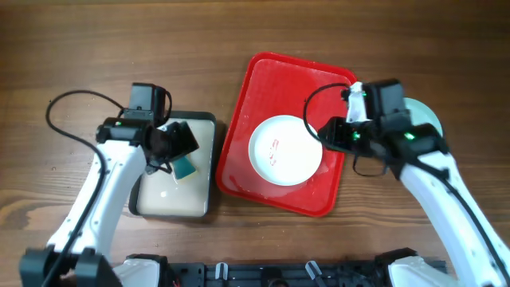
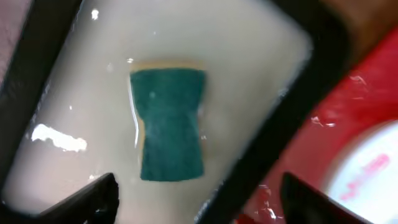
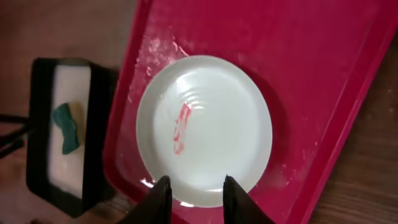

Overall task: Clean dirty plates on tray and stack at the side
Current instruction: 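Drag the white plate toward the tray center with the right gripper, then pick up the sponge from the basin with the left gripper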

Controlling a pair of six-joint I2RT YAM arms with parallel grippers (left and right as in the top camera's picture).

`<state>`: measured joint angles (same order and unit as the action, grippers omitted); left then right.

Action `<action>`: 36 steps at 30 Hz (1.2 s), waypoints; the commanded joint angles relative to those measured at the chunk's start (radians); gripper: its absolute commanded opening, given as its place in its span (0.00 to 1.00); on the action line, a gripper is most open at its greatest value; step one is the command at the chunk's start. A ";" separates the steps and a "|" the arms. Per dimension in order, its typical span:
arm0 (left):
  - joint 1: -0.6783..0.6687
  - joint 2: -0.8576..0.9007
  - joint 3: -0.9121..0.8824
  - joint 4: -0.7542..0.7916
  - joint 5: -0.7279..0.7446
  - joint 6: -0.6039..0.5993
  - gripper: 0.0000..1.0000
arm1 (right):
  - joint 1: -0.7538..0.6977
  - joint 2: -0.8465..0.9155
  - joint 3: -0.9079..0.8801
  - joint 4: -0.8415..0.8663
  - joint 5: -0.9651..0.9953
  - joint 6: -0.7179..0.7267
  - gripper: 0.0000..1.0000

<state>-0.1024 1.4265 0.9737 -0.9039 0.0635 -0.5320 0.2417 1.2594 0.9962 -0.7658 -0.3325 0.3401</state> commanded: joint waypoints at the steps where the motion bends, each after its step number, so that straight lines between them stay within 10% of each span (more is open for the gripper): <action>1: 0.006 0.109 -0.079 0.048 -0.034 -0.106 0.61 | 0.002 -0.039 0.006 -0.071 0.068 -0.101 0.28; 7: 0.006 0.278 -0.132 0.128 0.044 -0.105 0.04 | 0.002 -0.021 0.006 -0.103 0.094 -0.102 0.28; 14: 0.022 0.264 -0.032 0.044 0.043 -0.100 0.04 | 0.002 -0.019 0.006 -0.108 0.094 -0.102 0.28; 17: 0.023 0.238 0.060 -0.037 0.036 -0.037 0.40 | 0.002 -0.019 0.006 -0.114 0.094 -0.105 0.29; 21: 0.023 0.236 0.090 -0.055 -0.030 -0.018 0.51 | 0.002 -0.019 0.006 -0.114 0.094 -0.105 0.31; 29: 0.023 0.259 -0.038 0.121 -0.159 -0.023 0.31 | 0.002 -0.019 0.006 -0.115 0.094 -0.104 0.48; 31: 0.023 0.261 -0.075 0.179 -0.167 -0.022 0.06 | 0.002 -0.019 0.005 -0.116 0.094 -0.104 0.50; 36: 0.021 0.260 -0.052 0.174 -0.146 0.030 0.04 | 0.002 -0.019 0.005 -0.119 0.095 -0.104 0.50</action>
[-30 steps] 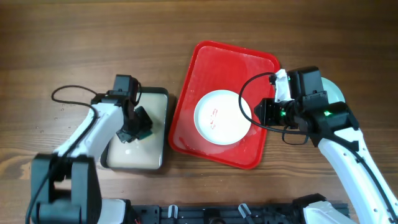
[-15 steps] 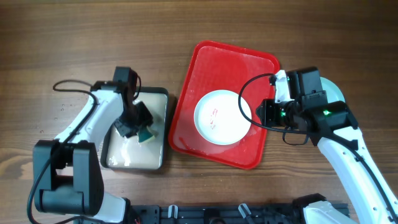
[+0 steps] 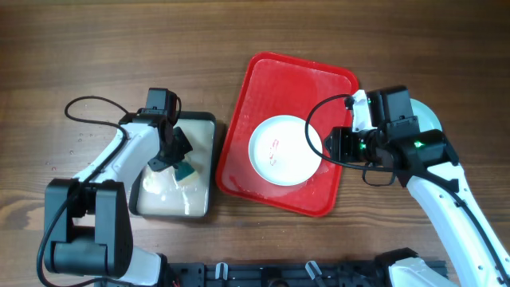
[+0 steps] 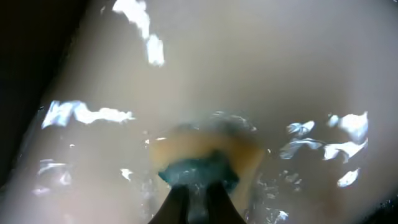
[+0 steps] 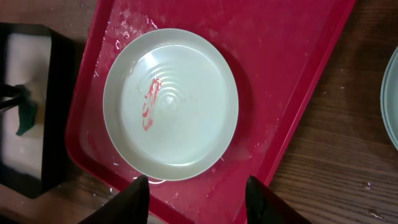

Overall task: Clean dirty plates on tray and stack at the side
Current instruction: 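Pick up the sponge from the basin with the left gripper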

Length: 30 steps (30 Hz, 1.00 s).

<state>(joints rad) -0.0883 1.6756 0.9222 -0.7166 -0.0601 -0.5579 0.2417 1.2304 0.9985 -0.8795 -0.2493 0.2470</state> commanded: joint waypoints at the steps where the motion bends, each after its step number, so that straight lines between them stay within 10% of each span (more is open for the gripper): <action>1: 0.007 0.005 0.026 -0.045 0.000 0.097 0.04 | 0.002 0.010 0.003 -0.011 0.018 -0.010 0.50; 13: -0.001 -0.036 0.394 -0.392 0.029 0.189 0.04 | 0.002 0.130 0.001 0.062 0.072 -0.013 0.37; 27: -0.006 -0.005 0.201 -0.198 -0.031 0.188 0.04 | 0.001 0.545 0.001 0.190 0.000 0.045 0.39; 30: -0.006 -0.005 0.167 -0.174 -0.024 0.183 0.24 | 0.003 0.581 0.001 0.217 -0.047 0.042 0.36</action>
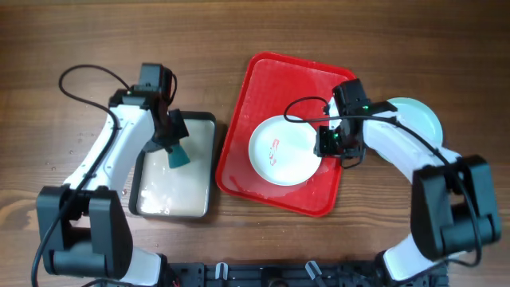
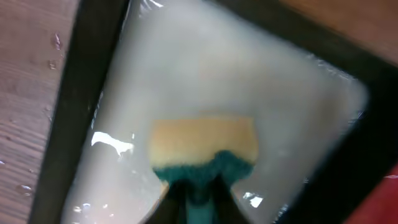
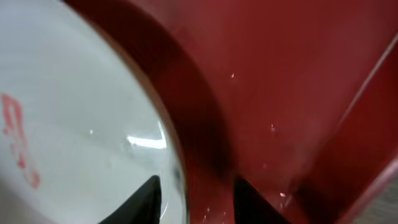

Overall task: Clean dirty plates on tray and stack at the side
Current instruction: 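Pick up the sponge from the basin with the left gripper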

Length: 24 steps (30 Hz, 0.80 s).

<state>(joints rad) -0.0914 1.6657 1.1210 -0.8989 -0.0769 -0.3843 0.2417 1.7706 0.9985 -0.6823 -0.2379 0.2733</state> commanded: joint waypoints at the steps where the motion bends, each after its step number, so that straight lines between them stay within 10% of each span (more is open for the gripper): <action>1: -0.003 0.003 -0.032 0.008 0.003 0.010 0.34 | 0.003 0.048 0.001 0.029 -0.068 0.016 0.29; 5: -0.002 -0.012 -0.027 -0.016 0.071 0.010 0.52 | 0.002 0.055 0.001 0.057 -0.058 0.052 0.04; 14: -0.002 -0.014 -0.123 0.022 0.079 -0.024 0.48 | 0.002 0.055 0.000 0.042 -0.047 0.066 0.04; 19: -0.002 0.002 -0.246 0.187 0.080 -0.050 0.04 | 0.002 0.055 0.000 0.034 -0.048 0.041 0.04; 24: -0.002 -0.017 -0.206 0.118 0.080 -0.033 0.04 | 0.002 0.055 -0.006 0.024 -0.046 -0.017 0.04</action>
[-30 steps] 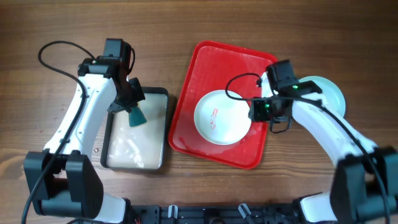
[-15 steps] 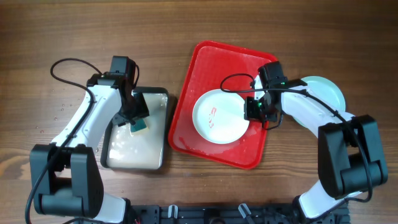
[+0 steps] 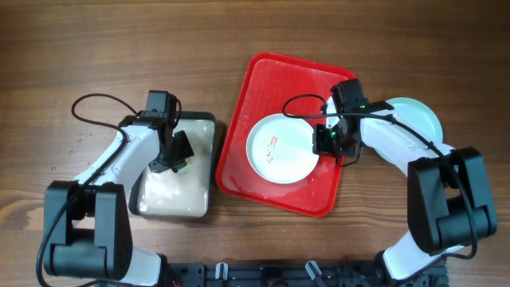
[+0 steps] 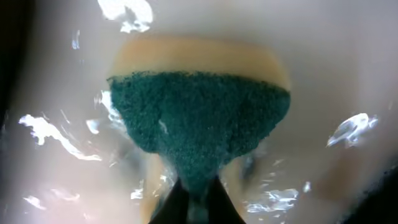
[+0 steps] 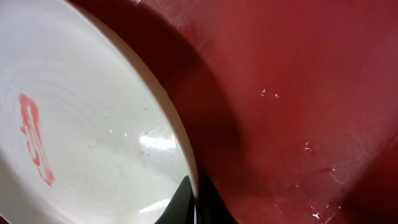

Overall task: Clean dirty plates on tray and stack at the side
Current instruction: 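Pick up the sponge from the basin with the left gripper, then scrub the white plate with the sponge while the right gripper holds its rim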

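A white plate [image 3: 279, 149] with a red smear [image 5: 36, 140] lies on the red tray [image 3: 263, 80]. My right gripper [image 3: 327, 143] is shut on the plate's right rim, one finger inside and one outside. In the black-rimmed basin [image 3: 171, 199] of milky water, my left gripper [image 3: 177, 155] is shut on the sponge [image 4: 199, 118], which has a green face and a yellow back. The sponge sits low in the water, and its pinched lower end is hidden between the fingers.
A pale green plate [image 3: 422, 115] lies on the wood right of the tray, partly under my right arm. The basin stands close against the tray's left edge. Cables loop above both arms.
My right gripper was open astride the plate's rim and is now shut on it, and the plate sits slightly further left. The left gripper, still on the sponge, is now down in the water.
First the sponge lay loose in the basin under my open left gripper, with my right gripper open above the plate. Then the left gripper was shut on the sponge. Later the right gripper stood open at the plate's right rim, and now grips it.
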Controlling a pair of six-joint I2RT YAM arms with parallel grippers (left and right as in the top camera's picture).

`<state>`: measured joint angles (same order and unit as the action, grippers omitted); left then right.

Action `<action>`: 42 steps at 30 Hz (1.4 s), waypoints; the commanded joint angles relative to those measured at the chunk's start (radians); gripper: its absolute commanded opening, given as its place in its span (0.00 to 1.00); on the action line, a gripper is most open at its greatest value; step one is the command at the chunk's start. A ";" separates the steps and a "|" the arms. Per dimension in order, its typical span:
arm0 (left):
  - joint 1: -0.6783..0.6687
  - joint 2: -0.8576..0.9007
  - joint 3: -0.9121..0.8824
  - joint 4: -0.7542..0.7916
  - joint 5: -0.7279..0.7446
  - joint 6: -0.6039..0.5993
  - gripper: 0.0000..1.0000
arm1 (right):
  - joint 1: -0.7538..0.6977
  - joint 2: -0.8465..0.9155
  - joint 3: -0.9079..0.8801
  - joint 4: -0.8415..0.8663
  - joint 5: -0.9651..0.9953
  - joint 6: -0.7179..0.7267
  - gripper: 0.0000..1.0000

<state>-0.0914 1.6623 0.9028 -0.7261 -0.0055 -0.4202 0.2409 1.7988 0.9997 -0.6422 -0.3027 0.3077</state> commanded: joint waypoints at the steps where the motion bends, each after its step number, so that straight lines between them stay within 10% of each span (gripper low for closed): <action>1: -0.002 -0.024 0.047 -0.092 0.008 0.003 0.04 | 0.003 0.027 -0.007 -0.021 0.022 -0.068 0.04; 12: -0.043 -0.099 0.382 -0.328 0.035 0.021 0.04 | 0.003 0.027 -0.007 -0.020 0.048 -0.016 0.04; 23: -0.441 0.077 0.405 -0.071 0.217 -0.063 0.04 | 0.003 0.027 -0.012 -0.010 0.052 -0.006 0.04; 33: -0.528 0.359 0.405 0.081 0.374 -0.060 0.04 | 0.003 0.027 -0.012 -0.013 0.060 0.010 0.04; 42: -0.491 0.365 0.410 -0.143 -0.246 -0.138 0.04 | 0.003 0.027 -0.012 -0.014 0.060 0.010 0.04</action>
<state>-0.6132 1.9949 1.3373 -0.8047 0.1101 -0.5228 0.2420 1.7988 0.9997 -0.6521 -0.3027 0.3027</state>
